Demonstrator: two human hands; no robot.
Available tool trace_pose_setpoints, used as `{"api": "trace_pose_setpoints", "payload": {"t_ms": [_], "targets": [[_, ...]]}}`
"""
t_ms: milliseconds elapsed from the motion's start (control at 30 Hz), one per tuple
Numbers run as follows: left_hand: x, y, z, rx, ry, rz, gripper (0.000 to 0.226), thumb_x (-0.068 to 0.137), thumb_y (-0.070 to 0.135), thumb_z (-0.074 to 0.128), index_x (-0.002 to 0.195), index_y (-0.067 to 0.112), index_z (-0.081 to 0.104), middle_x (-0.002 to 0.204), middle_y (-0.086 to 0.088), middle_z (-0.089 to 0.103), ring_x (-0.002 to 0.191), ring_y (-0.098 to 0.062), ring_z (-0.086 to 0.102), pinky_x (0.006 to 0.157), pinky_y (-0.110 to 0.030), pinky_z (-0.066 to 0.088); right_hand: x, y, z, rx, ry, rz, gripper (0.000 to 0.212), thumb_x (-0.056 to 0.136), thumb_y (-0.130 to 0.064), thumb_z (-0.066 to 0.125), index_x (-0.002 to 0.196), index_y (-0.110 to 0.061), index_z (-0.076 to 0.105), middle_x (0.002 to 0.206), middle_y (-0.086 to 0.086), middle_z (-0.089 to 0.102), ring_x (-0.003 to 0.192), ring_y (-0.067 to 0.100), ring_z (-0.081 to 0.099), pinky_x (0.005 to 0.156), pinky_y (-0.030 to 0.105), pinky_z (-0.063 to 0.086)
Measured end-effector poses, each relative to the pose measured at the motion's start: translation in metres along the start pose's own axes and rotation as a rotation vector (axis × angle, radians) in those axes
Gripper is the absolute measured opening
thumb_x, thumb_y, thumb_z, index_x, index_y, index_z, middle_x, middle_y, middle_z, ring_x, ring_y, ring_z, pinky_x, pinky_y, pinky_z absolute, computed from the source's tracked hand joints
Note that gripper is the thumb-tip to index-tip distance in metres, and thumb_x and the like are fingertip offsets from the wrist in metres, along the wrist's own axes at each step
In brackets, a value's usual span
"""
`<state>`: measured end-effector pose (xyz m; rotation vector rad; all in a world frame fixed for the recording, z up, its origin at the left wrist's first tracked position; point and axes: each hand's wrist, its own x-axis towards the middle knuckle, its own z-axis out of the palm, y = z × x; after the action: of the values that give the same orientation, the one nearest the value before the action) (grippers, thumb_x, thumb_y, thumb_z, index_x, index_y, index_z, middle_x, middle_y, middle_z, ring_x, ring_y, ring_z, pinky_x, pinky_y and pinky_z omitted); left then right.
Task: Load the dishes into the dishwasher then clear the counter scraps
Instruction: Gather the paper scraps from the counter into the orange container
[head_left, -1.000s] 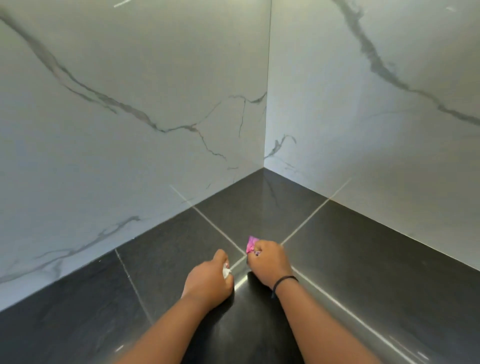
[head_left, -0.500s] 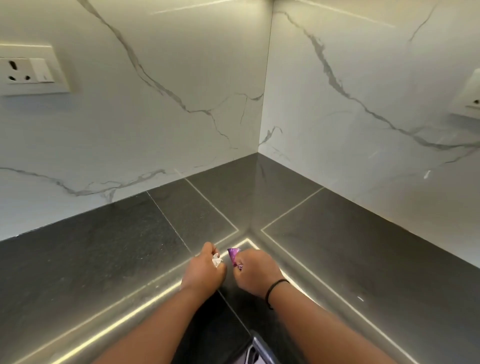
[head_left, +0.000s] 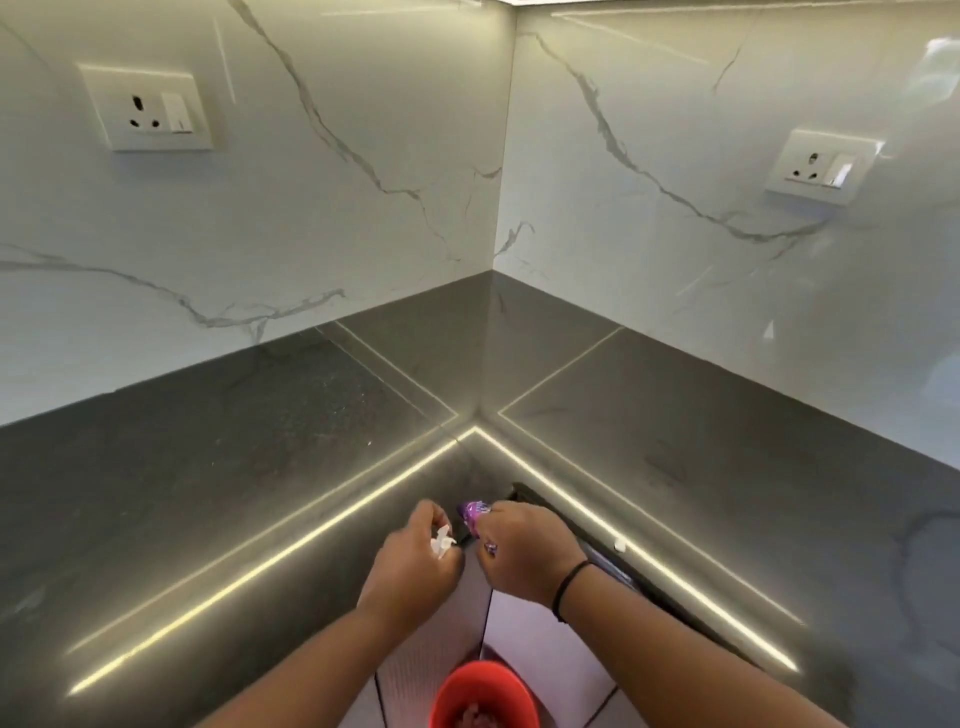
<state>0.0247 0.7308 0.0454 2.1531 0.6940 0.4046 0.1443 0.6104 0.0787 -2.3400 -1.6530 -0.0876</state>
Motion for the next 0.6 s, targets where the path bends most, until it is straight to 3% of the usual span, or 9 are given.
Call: {"api": "trace_pose_setpoints", "payload": {"t_ms": [100,167,233,333,367,433,533,600], "targets": [[-0.054,-0.021,0.024,0.050,-0.144,0.003,0.010,0.072,0.038,0.052,0.076,0.034,0.043,0.062,0.007,0.055,0.065,-0.011,0.061,0.053,-0.025,0.038,-0.033,-0.017,0.020,0.031,-0.031,-0.014,0.008,0.072,-0.018,0.063,0.066,-0.013,0.060,0.065,0.002,0.060,0.053,0.019,0.055,0.047,0.021,0.033],[-0.081,-0.042,0.044,0.121,-0.253,-0.023,0.013,0.072,0.046,0.047,0.080,0.034,0.048,0.073,0.006,0.061,0.081,-0.018,0.064,0.061,-0.024,0.039,-0.057,-0.018,0.040,0.082,-0.100,0.011,0.007,0.070,-0.016,0.063,0.065,-0.014,0.060,0.063,0.002,0.059,0.052,0.020,0.055,0.048,0.020,0.031],[-0.102,-0.067,0.066,0.145,-0.318,-0.118,0.020,0.074,0.046,0.049,0.090,0.035,0.056,0.089,0.003,0.069,0.087,-0.016,0.065,0.066,-0.023,0.043,-0.080,-0.013,0.062,0.052,-0.185,0.043,0.010,0.076,-0.021,0.056,0.074,-0.015,0.065,0.071,0.003,0.063,0.061,0.022,0.059,0.052,0.024,0.035],[-0.118,-0.099,0.102,0.112,-0.336,-0.334,0.004,0.074,0.038,0.052,0.073,0.036,0.055,0.084,0.003,0.069,0.083,-0.013,0.063,0.069,-0.025,0.047,-0.109,0.001,0.099,0.135,-0.169,0.082,0.015,0.067,-0.029,0.056,0.062,-0.021,0.068,0.058,-0.007,0.062,0.050,0.012,0.056,0.045,0.021,0.041],[-0.121,-0.111,0.119,0.106,-0.333,-0.406,0.008,0.075,0.036,0.053,0.068,0.033,0.053,0.080,0.003,0.067,0.079,-0.013,0.062,0.071,-0.027,0.048,-0.119,0.008,0.117,0.168,-0.172,0.107,0.014,0.066,-0.029,0.059,0.060,-0.022,0.069,0.056,-0.007,0.062,0.048,0.011,0.056,0.044,0.020,0.043],[-0.120,-0.134,0.146,0.128,-0.331,-0.533,0.015,0.078,0.034,0.054,0.066,0.025,0.051,0.073,0.002,0.062,0.074,-0.014,0.060,0.067,-0.026,0.046,-0.136,0.022,0.151,0.192,-0.206,0.145,0.008,0.062,-0.026,0.070,0.069,-0.023,0.072,0.064,-0.005,0.067,0.054,0.016,0.063,0.044,0.019,0.046],[-0.115,-0.174,0.194,0.119,-0.325,-0.650,0.018,0.080,0.029,0.057,0.067,0.019,0.051,0.070,0.001,0.061,0.074,-0.022,0.063,0.062,-0.025,0.043,-0.162,0.046,0.217,0.274,-0.349,0.308,0.032,0.078,-0.026,0.061,0.109,-0.028,0.068,0.102,0.003,0.070,0.090,0.028,0.066,0.069,0.027,0.052],[-0.108,-0.193,0.221,0.031,-0.281,-0.725,0.018,0.073,0.031,0.057,0.062,0.018,0.051,0.061,-0.003,0.057,0.063,-0.022,0.058,0.055,-0.027,0.039,-0.171,0.057,0.255,0.354,-0.330,0.399,0.036,0.083,-0.024,0.058,0.118,-0.026,0.066,0.110,0.005,0.069,0.100,0.029,0.062,0.079,0.030,0.050]]}}
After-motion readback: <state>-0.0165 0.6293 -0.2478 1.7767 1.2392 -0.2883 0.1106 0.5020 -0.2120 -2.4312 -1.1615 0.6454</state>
